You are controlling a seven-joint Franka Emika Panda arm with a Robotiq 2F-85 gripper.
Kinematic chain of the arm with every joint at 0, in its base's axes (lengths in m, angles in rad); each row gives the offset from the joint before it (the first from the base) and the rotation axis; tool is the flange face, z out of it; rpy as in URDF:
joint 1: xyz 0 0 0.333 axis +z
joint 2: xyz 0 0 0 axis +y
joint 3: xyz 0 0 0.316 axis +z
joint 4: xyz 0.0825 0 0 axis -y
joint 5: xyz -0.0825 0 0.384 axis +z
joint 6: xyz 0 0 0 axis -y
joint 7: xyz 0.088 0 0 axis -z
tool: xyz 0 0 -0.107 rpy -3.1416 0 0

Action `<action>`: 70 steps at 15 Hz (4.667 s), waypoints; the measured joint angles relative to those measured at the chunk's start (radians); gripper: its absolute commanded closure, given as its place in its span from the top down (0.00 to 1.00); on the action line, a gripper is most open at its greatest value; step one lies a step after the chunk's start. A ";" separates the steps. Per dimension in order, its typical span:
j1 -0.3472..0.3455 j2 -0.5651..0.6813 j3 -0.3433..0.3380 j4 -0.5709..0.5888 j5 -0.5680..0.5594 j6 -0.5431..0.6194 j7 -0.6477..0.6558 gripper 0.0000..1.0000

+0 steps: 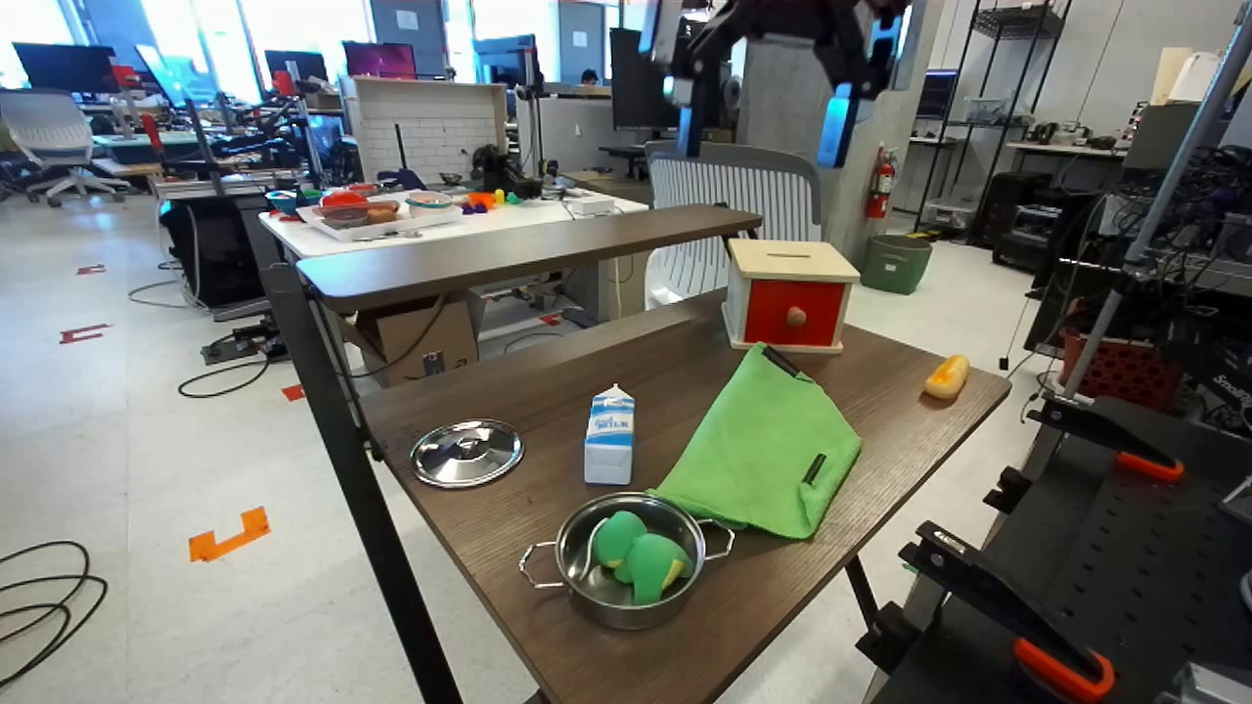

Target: Move the white and blue carton to the right

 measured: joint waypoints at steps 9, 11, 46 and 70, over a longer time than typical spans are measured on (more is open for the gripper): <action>0.170 0.298 -0.068 0.214 -0.100 0.000 0.312 1.00; 0.189 0.348 -0.089 0.252 -0.100 0.000 0.324 1.00; 0.331 0.717 -0.369 0.501 -0.120 0.141 0.527 0.19; 0.096 0.417 -0.468 -0.029 -0.253 0.375 0.382 0.19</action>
